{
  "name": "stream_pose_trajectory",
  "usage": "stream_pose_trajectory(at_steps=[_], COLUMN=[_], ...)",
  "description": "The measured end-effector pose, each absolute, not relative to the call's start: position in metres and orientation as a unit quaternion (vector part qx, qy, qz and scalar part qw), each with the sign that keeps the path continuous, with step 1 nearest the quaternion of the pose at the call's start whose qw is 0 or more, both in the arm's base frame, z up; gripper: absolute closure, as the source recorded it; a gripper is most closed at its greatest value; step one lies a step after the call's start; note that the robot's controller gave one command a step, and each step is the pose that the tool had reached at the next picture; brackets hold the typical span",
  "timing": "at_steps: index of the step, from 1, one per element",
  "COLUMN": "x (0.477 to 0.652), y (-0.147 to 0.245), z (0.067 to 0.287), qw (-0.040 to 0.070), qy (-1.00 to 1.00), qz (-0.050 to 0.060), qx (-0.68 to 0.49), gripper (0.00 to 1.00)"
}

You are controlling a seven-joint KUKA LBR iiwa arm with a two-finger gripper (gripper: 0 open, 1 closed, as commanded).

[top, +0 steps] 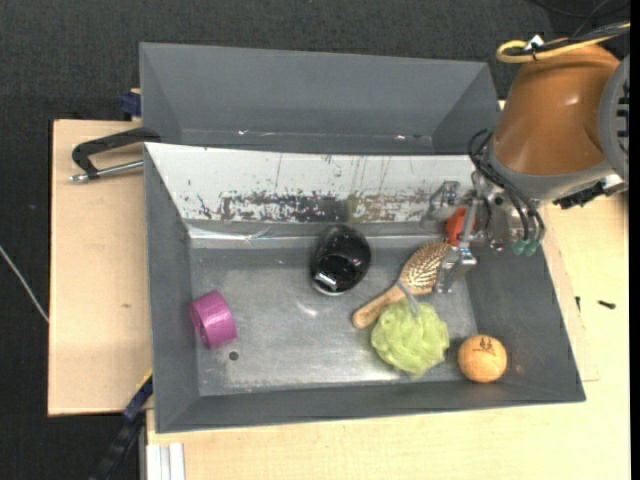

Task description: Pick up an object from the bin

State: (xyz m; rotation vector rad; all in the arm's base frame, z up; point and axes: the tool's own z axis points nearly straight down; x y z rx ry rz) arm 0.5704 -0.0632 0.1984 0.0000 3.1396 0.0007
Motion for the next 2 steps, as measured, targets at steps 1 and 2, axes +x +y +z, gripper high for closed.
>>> stream_pose_trajectory(at_steps=[1,2], x=[0.576,0.589], y=[-0.071,-0.083], z=[0.161,0.141], qw=[0.002,0.003], qy=[0.998,0.972], qz=[0.000,0.000], qx=[-0.058,-0.234], gripper=[0.00,0.00])
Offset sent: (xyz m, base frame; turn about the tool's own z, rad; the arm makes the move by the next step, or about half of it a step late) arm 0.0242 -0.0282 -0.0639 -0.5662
